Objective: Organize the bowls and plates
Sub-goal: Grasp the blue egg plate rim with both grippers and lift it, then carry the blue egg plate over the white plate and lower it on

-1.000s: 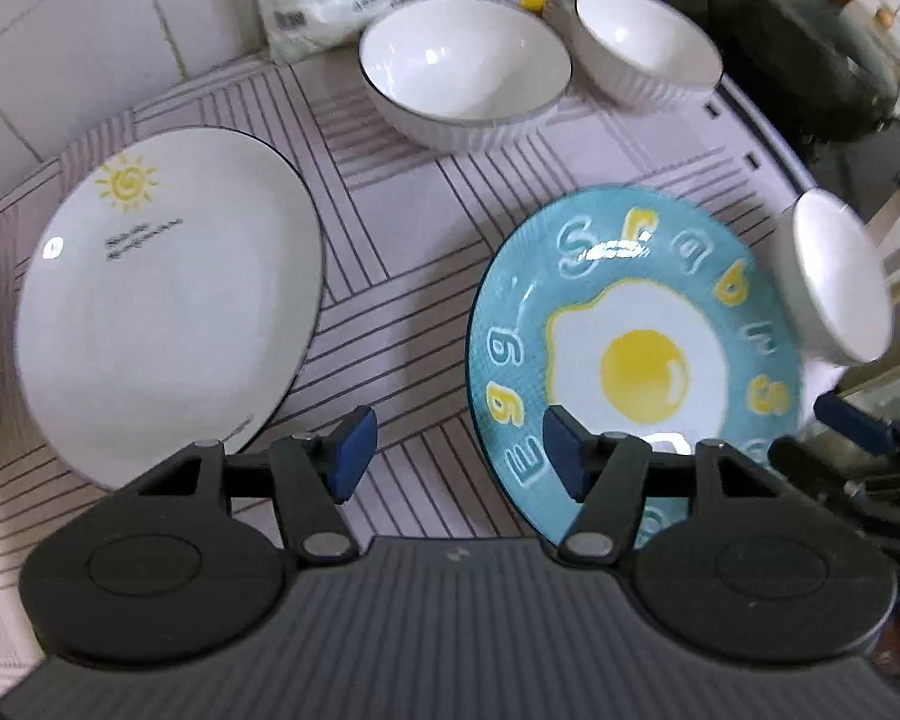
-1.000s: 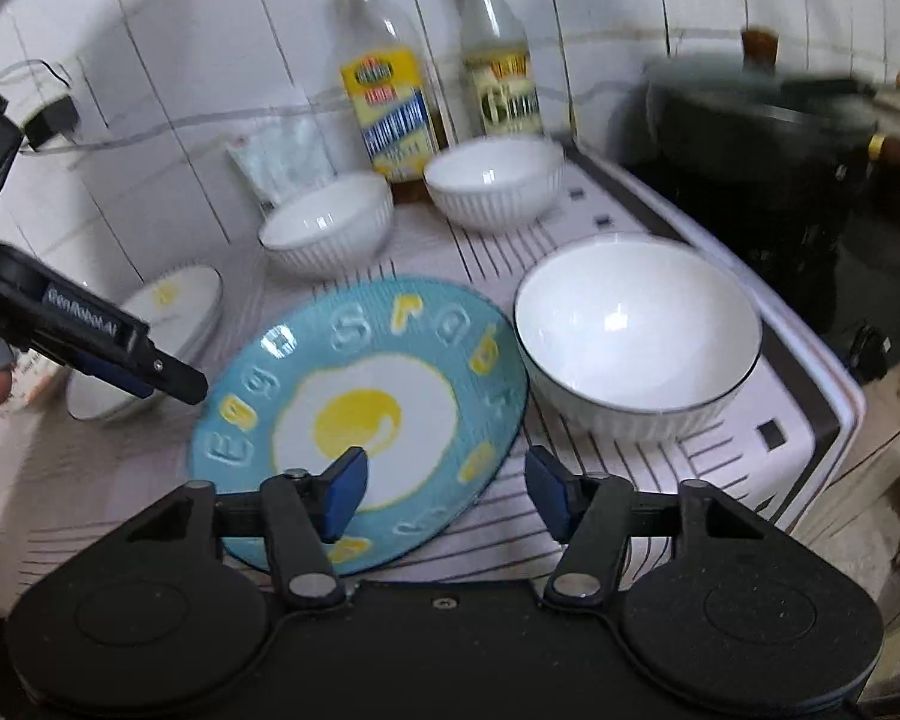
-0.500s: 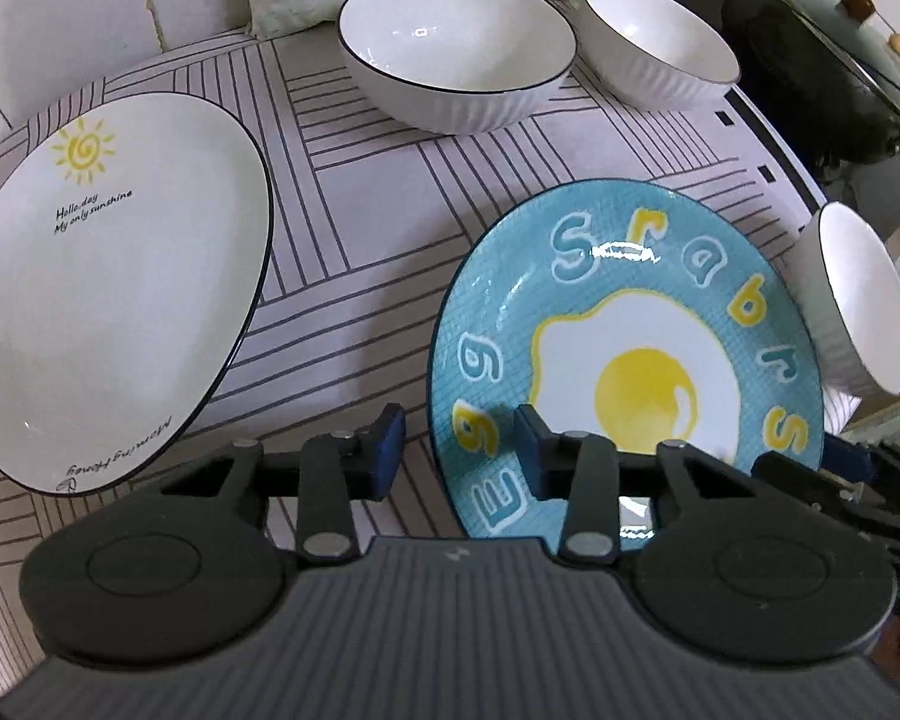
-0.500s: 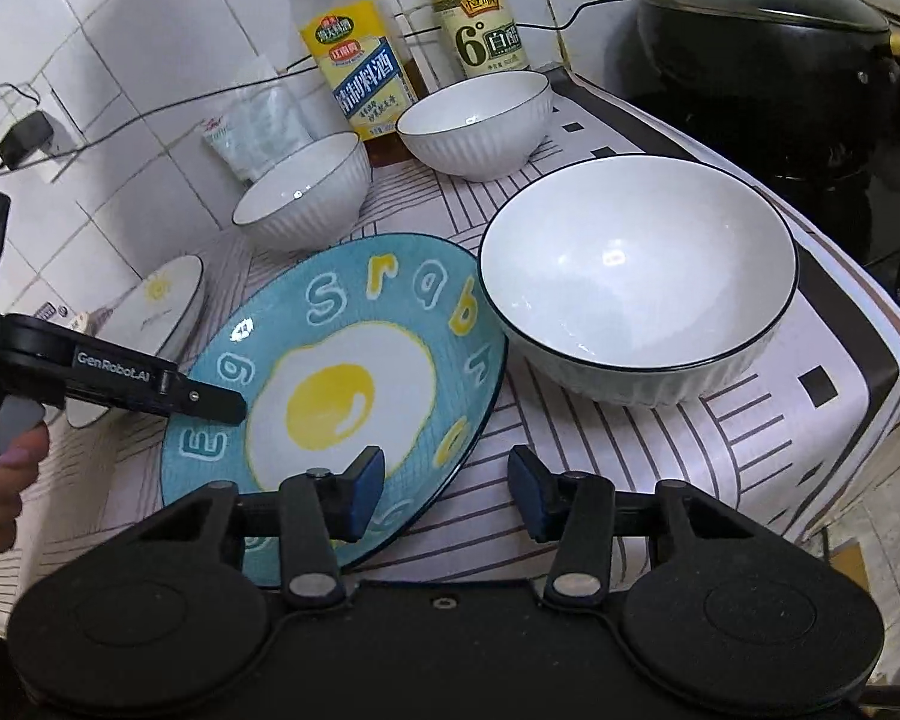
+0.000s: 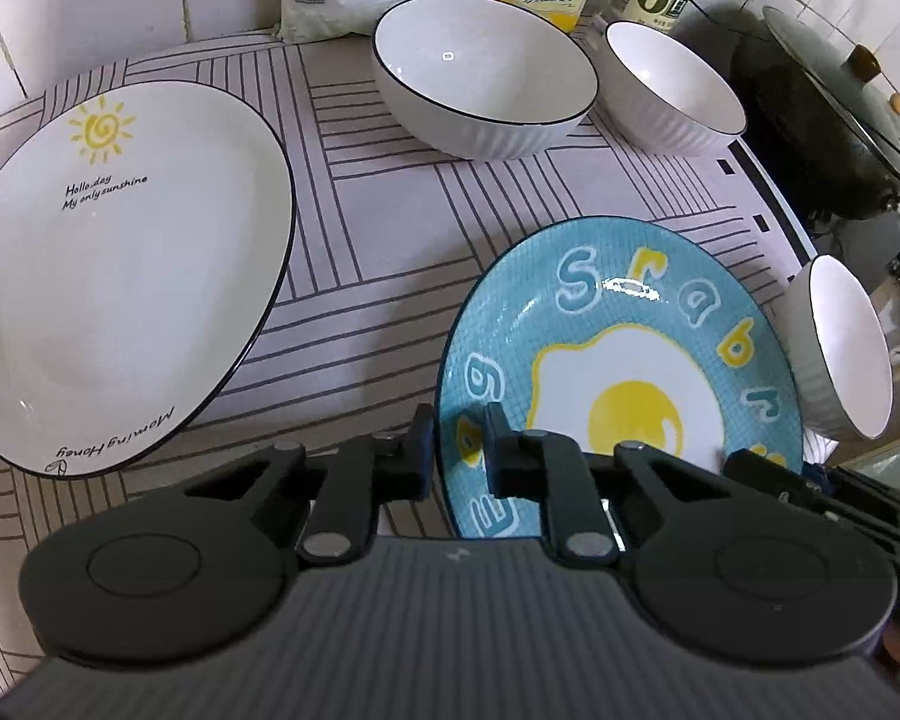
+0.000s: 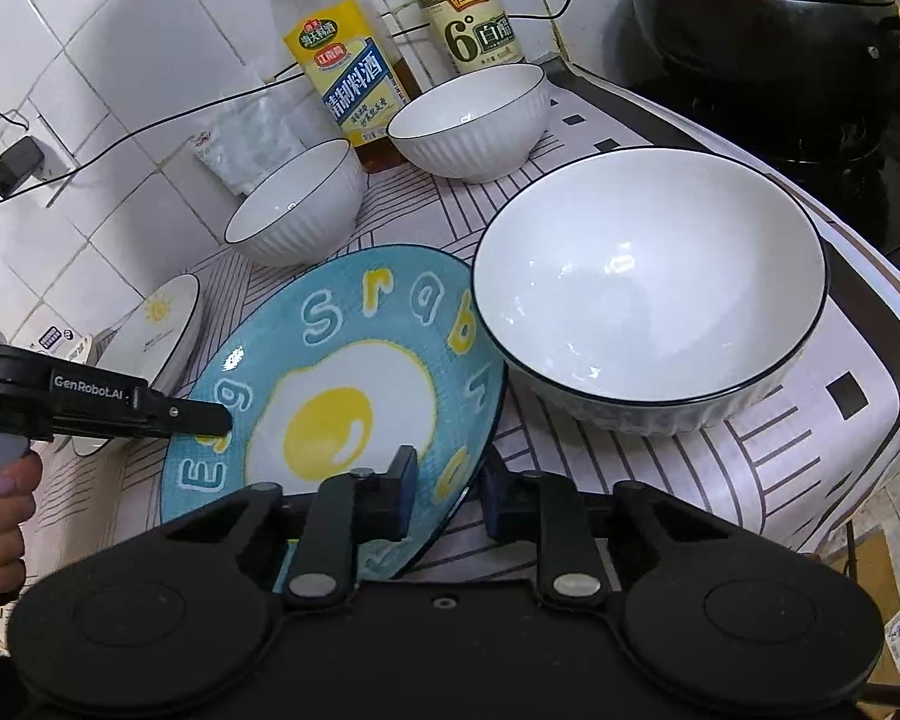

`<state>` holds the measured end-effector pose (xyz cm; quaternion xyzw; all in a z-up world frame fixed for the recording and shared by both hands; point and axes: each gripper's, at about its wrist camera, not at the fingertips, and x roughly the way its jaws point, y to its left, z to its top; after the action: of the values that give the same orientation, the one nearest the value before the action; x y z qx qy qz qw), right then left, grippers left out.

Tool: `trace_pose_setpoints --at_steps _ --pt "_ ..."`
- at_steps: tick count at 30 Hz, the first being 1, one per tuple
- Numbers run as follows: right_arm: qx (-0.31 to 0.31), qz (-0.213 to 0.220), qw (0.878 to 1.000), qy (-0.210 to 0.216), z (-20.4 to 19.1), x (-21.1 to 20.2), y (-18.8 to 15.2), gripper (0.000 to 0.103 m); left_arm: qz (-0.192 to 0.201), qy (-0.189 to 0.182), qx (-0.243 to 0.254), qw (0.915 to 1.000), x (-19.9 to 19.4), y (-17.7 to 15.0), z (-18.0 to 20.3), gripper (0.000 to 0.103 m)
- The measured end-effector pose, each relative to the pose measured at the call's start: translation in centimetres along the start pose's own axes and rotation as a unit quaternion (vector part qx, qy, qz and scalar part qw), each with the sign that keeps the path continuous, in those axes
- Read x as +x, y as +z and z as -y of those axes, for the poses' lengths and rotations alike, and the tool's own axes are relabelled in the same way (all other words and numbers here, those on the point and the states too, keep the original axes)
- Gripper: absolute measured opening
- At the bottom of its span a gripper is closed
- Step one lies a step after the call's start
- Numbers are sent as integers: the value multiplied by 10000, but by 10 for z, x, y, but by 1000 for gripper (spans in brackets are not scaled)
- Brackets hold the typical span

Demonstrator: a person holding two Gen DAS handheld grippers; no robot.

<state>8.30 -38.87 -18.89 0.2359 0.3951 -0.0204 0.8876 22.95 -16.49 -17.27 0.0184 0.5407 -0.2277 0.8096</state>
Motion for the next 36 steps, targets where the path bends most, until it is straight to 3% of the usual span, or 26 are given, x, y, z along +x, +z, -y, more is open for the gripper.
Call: trace_pose_setpoints --at_steps 7,14,21,32,36 --pt "144 -101 9998 87 5 1 5 20 -249 65 -59 9997 5 6 2 17" --pt "-240 -279 9986 372 -8 -11 2 20 -428 280 350 9981 -13 8 4 18" --pt "-940 -275 9934 592 -39 -24 8 21 -451 339 -79 9984 -45 1 -16 20" --pt "-1704 -210 9772 1246 -93 -27 41 21 63 505 -960 9941 -114 -13 -58 21" --pt "-1895 -248 9703 1479 -115 -15 51 21 51 724 -932 9930 -125 -10 -73 22"
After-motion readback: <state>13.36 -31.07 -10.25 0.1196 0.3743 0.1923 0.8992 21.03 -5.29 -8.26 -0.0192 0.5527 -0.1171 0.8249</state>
